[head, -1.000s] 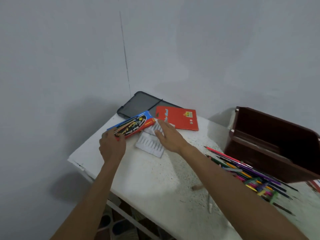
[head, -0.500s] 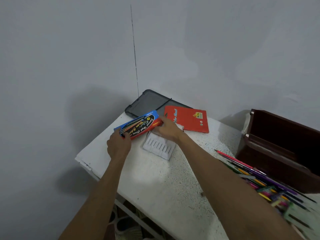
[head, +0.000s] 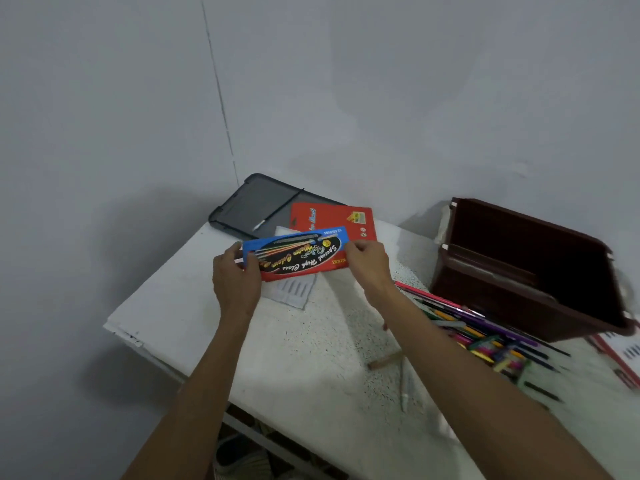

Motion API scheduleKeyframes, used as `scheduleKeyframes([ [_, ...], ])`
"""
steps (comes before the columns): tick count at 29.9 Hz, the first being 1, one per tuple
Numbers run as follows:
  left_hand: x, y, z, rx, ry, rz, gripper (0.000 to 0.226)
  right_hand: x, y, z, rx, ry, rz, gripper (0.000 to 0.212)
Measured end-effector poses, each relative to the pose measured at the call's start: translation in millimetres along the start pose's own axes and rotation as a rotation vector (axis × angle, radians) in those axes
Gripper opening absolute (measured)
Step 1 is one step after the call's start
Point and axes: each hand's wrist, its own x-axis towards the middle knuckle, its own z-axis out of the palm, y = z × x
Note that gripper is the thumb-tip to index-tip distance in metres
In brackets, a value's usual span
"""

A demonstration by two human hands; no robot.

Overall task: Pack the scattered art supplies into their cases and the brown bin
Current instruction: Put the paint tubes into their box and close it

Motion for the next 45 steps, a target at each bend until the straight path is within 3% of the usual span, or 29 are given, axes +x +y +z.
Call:
scheduleKeyframes([
  [11,-107,12,74,-0.018,-0.428,0.127,0.034,-83,99,-141,-0.093,0.269,0.12,0.019],
  [21,-196,34,102,-0.107,-0.72,0.099,0.036,-160,151,-218,0.064,0.429,0.235,0.034],
  [30,-239,32,102,-0.049,-0.824,0.074,0.03,-205,181,-262,0.073,0.372,0.253,0.027],
  [36,-253,37,95,-0.005,-0.779,0.24,0.028,-220,185,-273,0.09,0.395,0.109,0.012],
  [42,-254,37,90,-0.09,-0.744,0.246,0.019,-225,189,-272,0.311,0.347,-0.01,0.019],
  [45,-253,37,85,-0.204,-0.773,0.124,0.012,-228,191,-271,0.491,0.374,-0.003,0.018],
])
